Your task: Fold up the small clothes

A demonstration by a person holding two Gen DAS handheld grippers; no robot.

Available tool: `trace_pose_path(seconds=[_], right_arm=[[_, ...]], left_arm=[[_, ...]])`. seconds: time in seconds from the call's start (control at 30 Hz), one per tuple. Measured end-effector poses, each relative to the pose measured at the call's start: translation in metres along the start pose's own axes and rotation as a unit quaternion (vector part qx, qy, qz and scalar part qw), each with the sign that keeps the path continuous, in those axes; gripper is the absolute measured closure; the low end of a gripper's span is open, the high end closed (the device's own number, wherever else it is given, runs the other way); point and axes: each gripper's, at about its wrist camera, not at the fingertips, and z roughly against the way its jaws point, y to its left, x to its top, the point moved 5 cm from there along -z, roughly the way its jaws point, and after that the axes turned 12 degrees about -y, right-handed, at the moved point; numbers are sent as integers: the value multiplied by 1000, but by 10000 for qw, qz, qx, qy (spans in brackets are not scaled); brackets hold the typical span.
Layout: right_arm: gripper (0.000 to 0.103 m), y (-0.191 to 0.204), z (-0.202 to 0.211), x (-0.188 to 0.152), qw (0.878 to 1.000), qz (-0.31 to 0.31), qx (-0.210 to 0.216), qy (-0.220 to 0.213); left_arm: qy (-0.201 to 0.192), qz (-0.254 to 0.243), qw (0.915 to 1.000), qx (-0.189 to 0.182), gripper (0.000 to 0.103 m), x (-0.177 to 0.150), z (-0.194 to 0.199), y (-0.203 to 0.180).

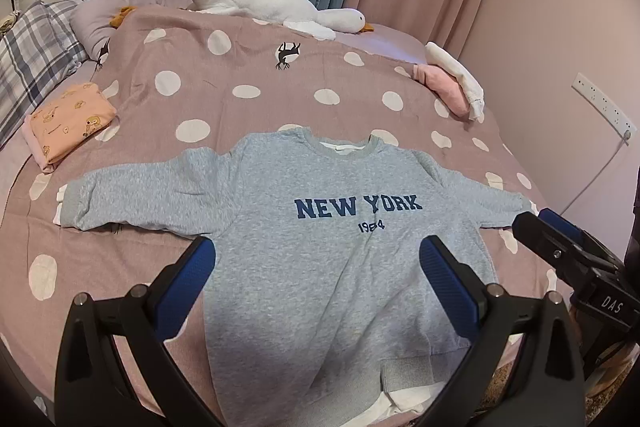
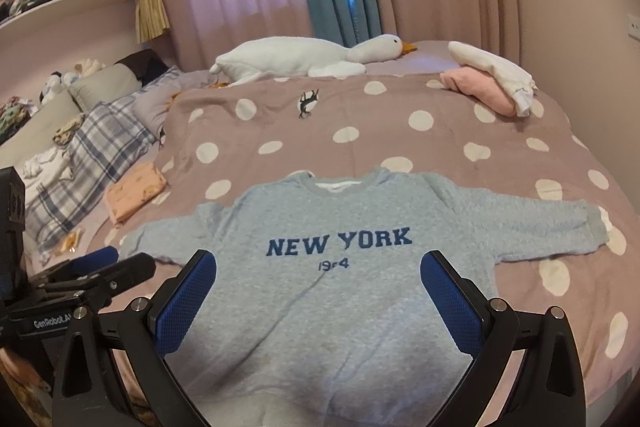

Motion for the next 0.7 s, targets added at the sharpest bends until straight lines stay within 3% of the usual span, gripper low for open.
trace_pose_path(seconds=[0.37, 0.7], right_arm=[[1, 0, -1, 0, 10000, -16, -17, 24], [1, -9, -5, 2, 9999, -44, -141, 89]], left_arm=[[212, 51, 9997, 114, 2, 0, -3, 3], [147, 75, 9999, 12, 2, 1, -7, 3]])
